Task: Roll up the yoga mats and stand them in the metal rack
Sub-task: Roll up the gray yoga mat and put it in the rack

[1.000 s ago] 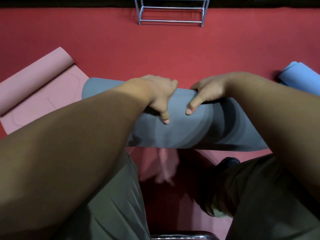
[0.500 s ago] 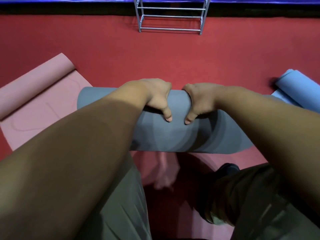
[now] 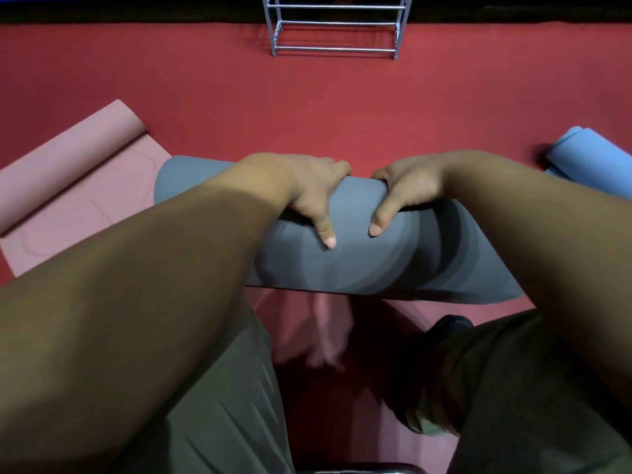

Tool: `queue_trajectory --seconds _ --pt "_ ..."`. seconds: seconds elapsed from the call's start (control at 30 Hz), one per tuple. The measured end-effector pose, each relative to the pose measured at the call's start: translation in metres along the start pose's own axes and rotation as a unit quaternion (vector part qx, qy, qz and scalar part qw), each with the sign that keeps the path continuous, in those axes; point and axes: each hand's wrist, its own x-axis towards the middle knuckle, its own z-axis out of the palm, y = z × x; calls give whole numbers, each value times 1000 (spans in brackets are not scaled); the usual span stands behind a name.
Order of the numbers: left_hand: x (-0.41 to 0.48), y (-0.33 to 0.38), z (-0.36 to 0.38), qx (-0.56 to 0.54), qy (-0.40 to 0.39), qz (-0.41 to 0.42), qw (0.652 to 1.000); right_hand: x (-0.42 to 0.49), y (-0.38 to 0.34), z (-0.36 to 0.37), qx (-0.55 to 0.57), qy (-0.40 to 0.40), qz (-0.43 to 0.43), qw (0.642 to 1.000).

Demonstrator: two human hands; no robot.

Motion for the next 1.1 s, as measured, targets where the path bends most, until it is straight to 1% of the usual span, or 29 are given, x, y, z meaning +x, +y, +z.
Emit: queue_trajectory --seconds 0.13,0.2,0.37,0.5,0.6,0.7,0.87,1.03,1.1 --pt "-7 -4 -3 -33 4 0 999 0 -5 0 13 -33 3 999" --pt "-9 -8 -4 -58 3 -4 998 0 -9 -2 2 -33 -1 999" --pt "-10 -17 -5 -121 1 -30 992 3 -13 -6 -66 0 -16 998" --pt "-15 -25 -6 -172 -7 -50 984 10 -22 5 -147 63 -24 987" --pt "-15 -25 -3 -184 -24 -61 981 11 -25 8 -149 69 -23 986" --pt "-12 -21 -3 -179 -36 -56 982 6 -27 6 -142 49 -2 989" --pt "-7 -14 -4 -141 -55 -47 987 4 -23 5 -126 38 -7 991" --pt "0 -2 -2 -96 -71 -21 993 8 -10 6 -38 10 8 999" --pt "4 6 3 -50 -70 -20 996 8 -5 6 6 -11 18 1000"
